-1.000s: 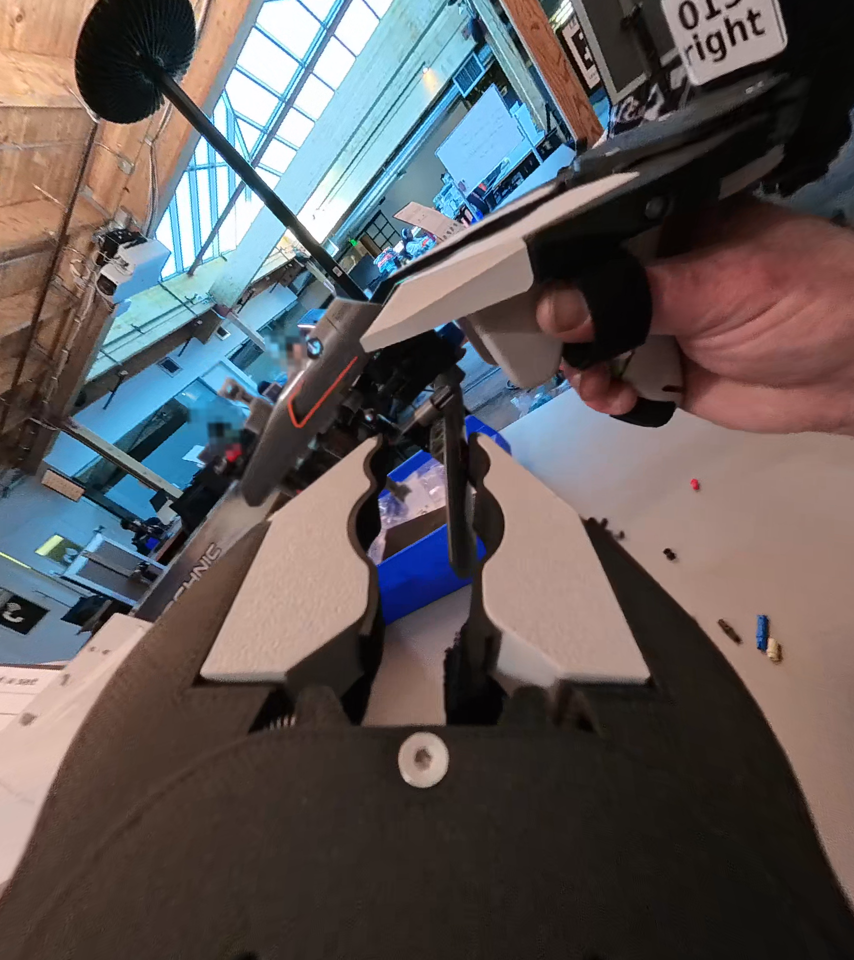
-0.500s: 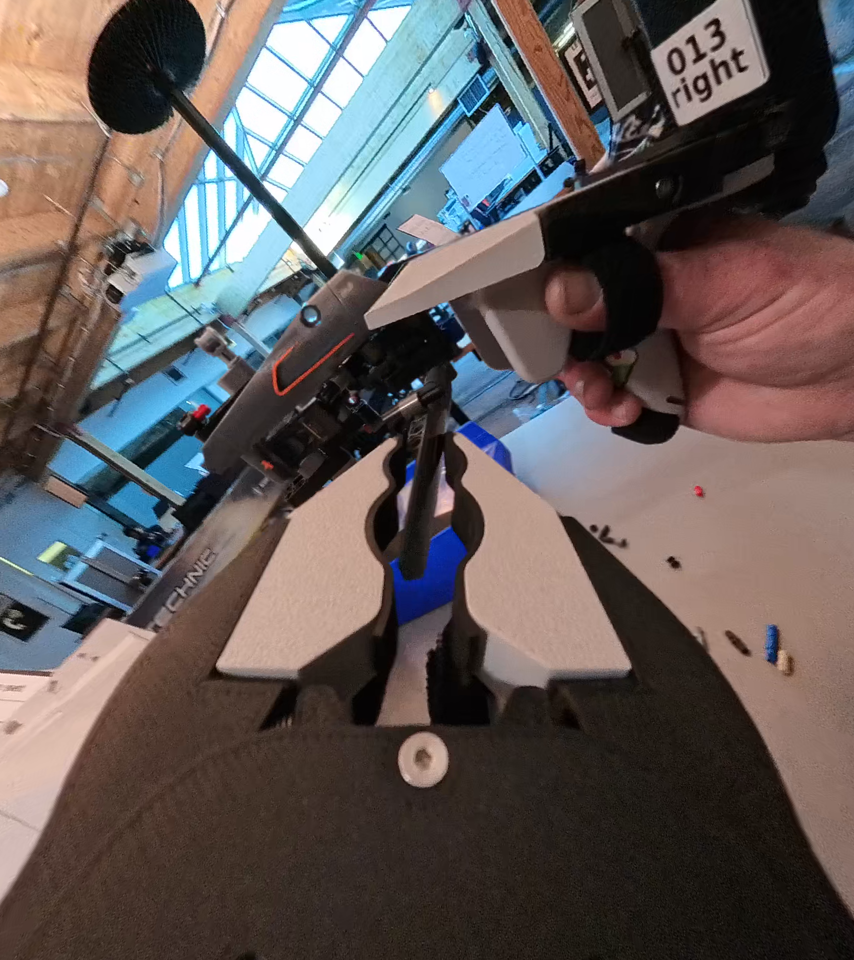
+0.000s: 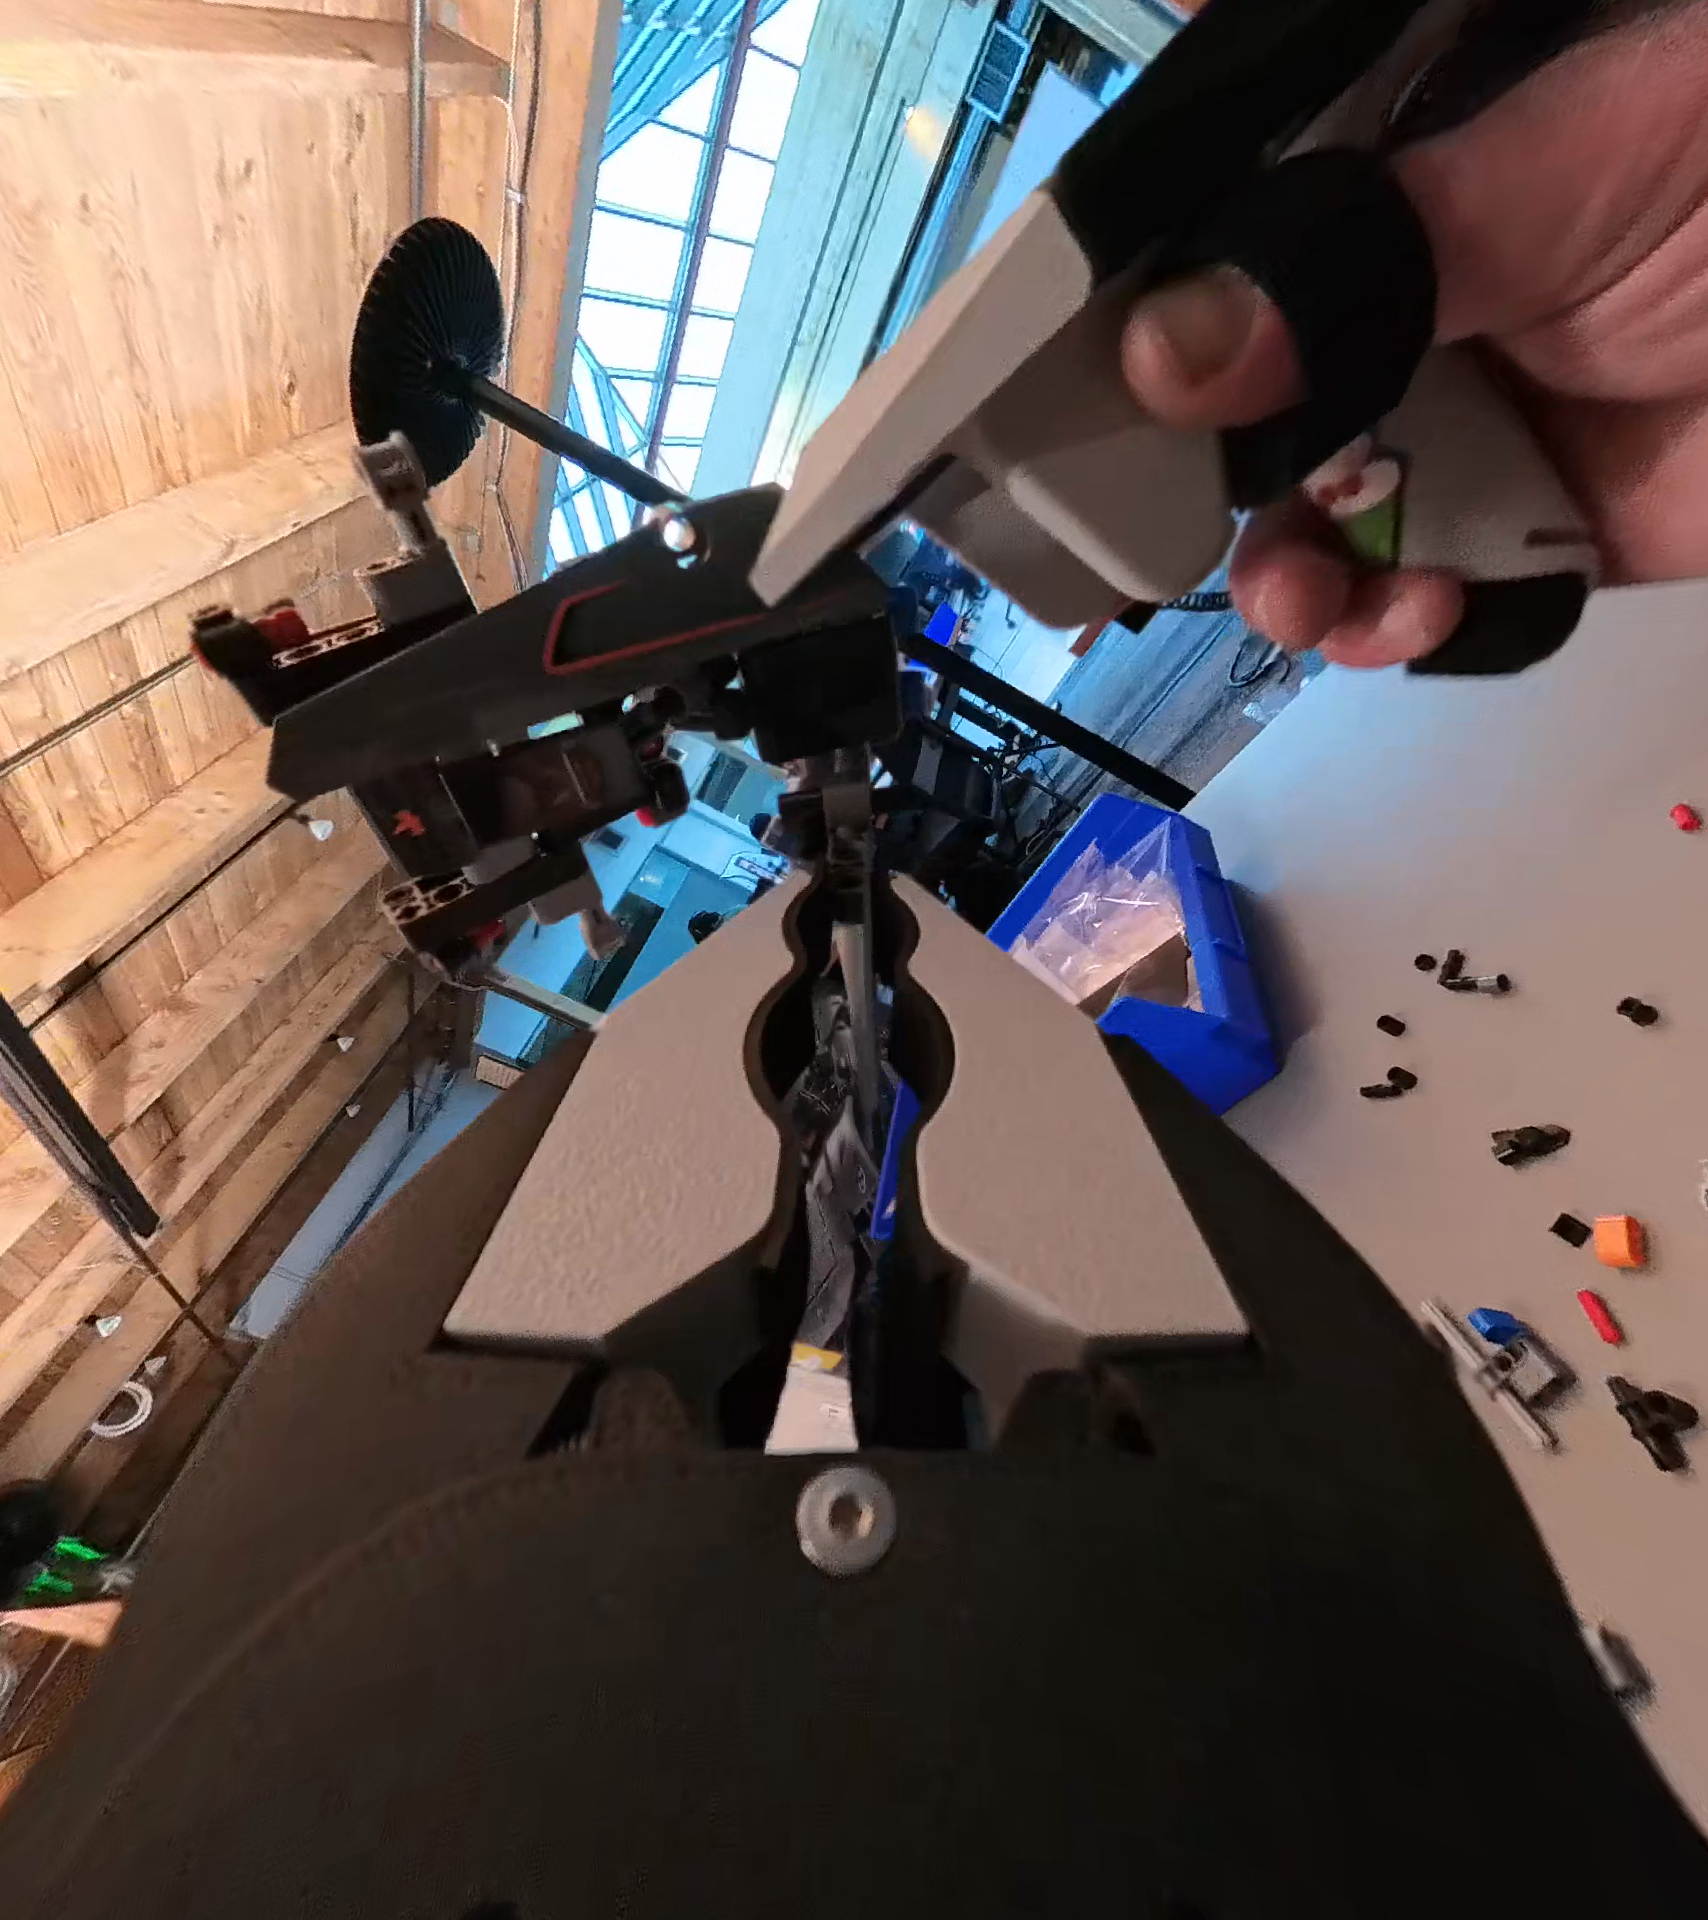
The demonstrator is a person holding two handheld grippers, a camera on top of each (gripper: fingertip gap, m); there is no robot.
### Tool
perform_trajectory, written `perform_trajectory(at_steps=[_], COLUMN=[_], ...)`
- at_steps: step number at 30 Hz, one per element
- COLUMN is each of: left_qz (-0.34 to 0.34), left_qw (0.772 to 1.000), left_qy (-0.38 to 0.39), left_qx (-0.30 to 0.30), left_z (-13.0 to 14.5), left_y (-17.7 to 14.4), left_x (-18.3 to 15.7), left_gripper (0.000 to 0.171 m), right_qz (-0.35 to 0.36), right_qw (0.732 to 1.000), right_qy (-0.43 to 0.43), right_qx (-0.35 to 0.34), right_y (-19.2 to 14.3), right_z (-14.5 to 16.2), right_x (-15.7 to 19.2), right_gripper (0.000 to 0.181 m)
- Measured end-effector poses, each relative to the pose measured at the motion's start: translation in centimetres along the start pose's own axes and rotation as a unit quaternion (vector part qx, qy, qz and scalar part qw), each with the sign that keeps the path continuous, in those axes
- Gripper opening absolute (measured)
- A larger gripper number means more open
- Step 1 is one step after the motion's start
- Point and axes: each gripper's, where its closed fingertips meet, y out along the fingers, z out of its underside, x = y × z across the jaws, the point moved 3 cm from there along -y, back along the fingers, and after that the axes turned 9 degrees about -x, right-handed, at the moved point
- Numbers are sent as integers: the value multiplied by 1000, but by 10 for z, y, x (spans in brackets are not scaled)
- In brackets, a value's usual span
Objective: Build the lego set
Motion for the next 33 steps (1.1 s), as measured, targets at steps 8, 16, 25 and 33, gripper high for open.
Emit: perform_trajectory(at_steps=[8,16,25,33], left_qz=[48,49,29,53], left_qw=[997,998,999,996], left_qy=[63,47,-2,-66], left_qx=[13,4,14,31], left_z=[0,2,12,12], left_y=[2,3,6,10], left_x=[-12,-15,-9,-11], left_gripper=[5,8,22,27], right_qz=[-6,28,54,80], right_qw=[986,985,986,962], right_qy=[-51,-71,-105,-228], right_qx=[160,153,117,123], right_y=[-6,0,6,13], right_z=[27,34,34,28], right_x=[-6,-10,-12,-9], right_gripper=[31,14,14,14])
